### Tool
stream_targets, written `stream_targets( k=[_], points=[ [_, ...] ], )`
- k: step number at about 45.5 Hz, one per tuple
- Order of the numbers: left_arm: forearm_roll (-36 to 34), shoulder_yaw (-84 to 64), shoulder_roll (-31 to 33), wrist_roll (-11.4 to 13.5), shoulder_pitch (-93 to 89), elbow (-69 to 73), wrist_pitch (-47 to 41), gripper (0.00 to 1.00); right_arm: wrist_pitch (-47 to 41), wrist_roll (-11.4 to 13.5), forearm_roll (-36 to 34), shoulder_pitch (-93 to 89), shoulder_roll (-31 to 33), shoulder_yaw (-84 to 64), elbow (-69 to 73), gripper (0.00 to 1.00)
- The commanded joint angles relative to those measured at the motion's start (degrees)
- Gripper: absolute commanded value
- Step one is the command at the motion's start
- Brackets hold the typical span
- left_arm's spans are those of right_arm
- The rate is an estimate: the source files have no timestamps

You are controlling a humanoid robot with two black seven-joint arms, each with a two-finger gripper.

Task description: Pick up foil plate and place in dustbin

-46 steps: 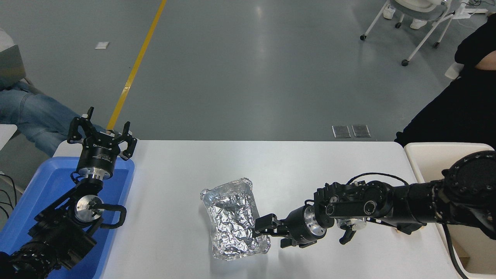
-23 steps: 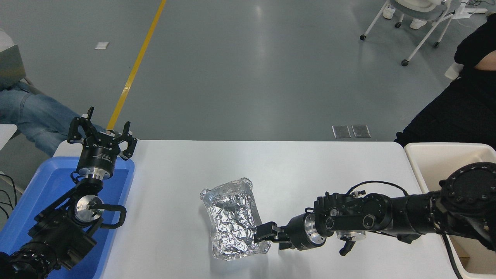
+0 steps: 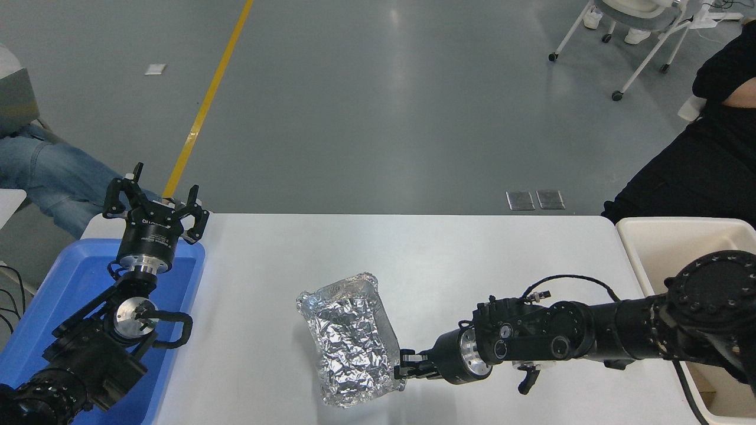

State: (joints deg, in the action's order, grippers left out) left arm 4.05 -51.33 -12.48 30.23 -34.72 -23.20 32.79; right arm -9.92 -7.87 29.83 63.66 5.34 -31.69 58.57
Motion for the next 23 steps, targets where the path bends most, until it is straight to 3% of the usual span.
stream_targets(
  k=[1, 23],
  points=[
    [0.0, 0.0, 0.0, 0.0, 0.0, 0.0, 0.0, 0.99, -0.6, -0.1, 1.4, 4.1, 2.1, -0.3, 0.2, 0.0],
    [0.0, 0.0, 0.0, 0.0, 0.0, 0.0, 0.0, 0.99, -11.5, -0.1, 0.7, 26.9, 19.5, -2.3, 5.9, 0.0]
  ],
)
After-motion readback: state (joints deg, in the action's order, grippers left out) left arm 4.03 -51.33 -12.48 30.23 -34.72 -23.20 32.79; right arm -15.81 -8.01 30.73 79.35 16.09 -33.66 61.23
